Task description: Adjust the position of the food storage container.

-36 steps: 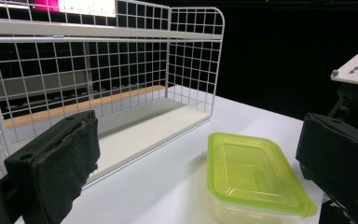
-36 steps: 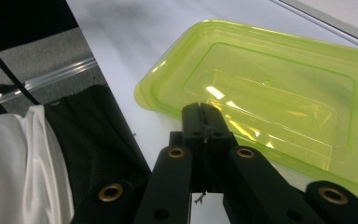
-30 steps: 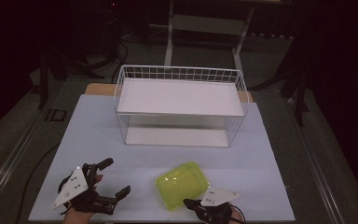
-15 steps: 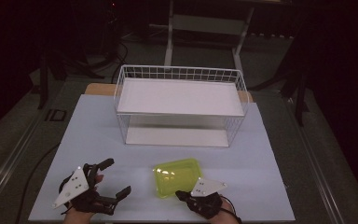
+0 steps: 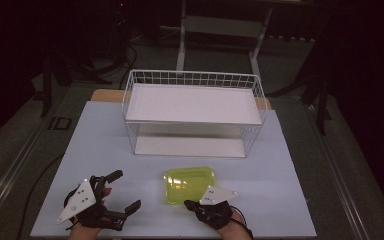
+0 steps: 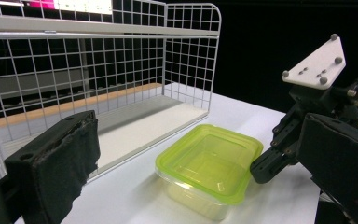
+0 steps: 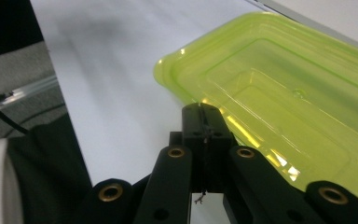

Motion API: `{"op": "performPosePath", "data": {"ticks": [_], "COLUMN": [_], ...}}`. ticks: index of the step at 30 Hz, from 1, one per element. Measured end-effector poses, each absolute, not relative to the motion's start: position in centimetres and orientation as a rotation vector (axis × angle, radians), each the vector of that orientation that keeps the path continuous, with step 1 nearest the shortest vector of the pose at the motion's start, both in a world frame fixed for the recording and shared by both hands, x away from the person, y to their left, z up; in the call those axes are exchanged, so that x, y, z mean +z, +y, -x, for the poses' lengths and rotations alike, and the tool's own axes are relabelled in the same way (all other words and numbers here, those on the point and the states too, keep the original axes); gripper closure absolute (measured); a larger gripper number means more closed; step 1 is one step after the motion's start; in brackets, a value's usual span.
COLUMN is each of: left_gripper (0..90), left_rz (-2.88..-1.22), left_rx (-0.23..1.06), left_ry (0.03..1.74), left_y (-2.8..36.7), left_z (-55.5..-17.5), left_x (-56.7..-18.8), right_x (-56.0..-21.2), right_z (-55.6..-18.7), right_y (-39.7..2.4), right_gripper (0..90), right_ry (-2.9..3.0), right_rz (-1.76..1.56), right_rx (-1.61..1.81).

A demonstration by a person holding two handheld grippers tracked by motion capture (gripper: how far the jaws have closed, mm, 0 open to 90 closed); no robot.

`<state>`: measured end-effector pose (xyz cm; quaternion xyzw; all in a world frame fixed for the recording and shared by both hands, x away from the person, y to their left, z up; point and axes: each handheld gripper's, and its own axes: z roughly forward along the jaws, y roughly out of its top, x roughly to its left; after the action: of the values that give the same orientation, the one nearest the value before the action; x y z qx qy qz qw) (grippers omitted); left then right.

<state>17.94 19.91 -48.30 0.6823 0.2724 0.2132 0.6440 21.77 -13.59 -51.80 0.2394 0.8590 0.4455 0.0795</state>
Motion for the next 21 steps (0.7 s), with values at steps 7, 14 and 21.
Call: {"op": "performPosePath", "data": {"ticks": [7, 14, 21], "left_gripper": [0.3, 0.3, 0.3], "left_rz": [-1.555, -1.556, -1.562], "left_rx": [0.484, 0.478, 0.476], "left_ry": [0.613, 0.613, 0.609], "left_y": [19.8, 19.8, 19.7], "left_z": [-17.8, -17.8, -17.8], "left_x": [-48.3, -48.3, -48.4], "right_x": [-51.7, -51.6, -51.4], "right_z": [-22.4, -23.2, -22.9], "right_y": [-13.0, -12.6, -13.0], "right_gripper": [90.0, 90.0, 90.0], "right_ry": [2.557, 2.549, 2.558], "right_rz": [-0.713, -0.693, -0.728], "right_rx": [1.335, 1.321, 1.350]}}
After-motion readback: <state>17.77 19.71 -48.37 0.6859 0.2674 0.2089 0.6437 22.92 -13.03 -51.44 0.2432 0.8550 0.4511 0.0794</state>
